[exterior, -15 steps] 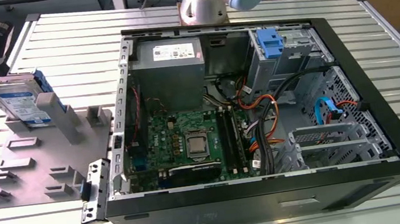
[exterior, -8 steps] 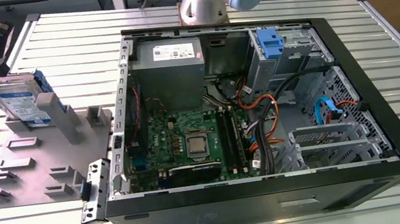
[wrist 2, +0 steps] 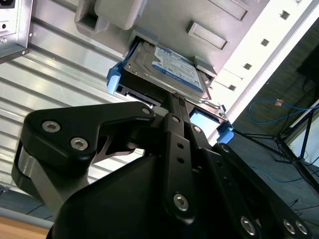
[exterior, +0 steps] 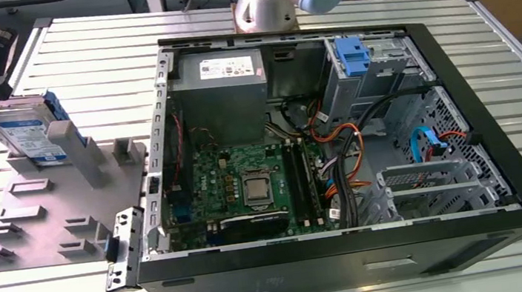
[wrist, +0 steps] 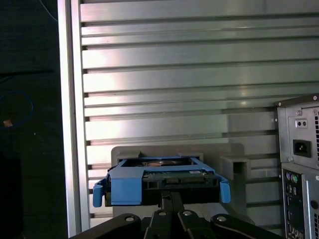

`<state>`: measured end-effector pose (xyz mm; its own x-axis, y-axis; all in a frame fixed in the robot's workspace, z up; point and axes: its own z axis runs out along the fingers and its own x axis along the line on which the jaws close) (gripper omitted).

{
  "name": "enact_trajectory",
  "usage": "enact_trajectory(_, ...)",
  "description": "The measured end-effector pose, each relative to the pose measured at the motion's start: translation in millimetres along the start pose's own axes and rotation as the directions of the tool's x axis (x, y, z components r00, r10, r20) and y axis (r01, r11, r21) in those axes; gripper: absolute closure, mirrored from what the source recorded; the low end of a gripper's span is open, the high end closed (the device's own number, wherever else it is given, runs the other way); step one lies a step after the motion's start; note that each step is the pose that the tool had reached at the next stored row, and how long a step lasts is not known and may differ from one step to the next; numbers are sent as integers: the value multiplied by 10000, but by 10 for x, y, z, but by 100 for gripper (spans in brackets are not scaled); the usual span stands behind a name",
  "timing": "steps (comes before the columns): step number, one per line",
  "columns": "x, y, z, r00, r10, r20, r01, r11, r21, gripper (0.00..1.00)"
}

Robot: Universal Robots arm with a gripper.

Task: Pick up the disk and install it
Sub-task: 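Pick up the disk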

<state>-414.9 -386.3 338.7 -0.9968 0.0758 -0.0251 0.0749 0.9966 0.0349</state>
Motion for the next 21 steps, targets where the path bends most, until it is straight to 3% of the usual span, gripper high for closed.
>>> enact_trajectory(8, 0, 0, 0, 9991, -421, -14, 421, 9991, -11, 89)
enact_trajectory(18, 0, 0, 0, 9991, -433, -15, 433, 9991, -11, 89)
enact_trajectory(21, 0, 0, 0, 9982, -597, -20, 597, 9982, -16, 89)
